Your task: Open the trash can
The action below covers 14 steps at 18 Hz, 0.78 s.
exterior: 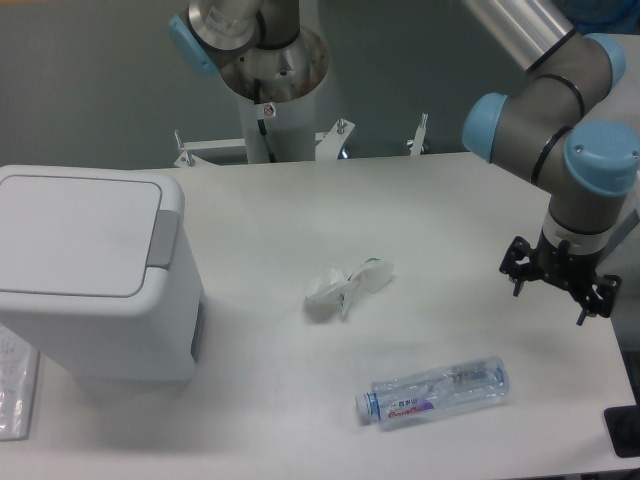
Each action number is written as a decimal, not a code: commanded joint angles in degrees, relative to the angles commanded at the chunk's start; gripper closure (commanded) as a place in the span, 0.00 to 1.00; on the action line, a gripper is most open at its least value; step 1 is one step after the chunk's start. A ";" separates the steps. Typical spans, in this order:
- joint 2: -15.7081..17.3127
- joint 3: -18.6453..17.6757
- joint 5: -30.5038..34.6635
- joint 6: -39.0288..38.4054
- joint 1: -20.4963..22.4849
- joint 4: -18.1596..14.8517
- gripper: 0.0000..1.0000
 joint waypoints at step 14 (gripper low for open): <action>0.88 -1.05 0.09 -2.10 -0.79 -0.18 0.00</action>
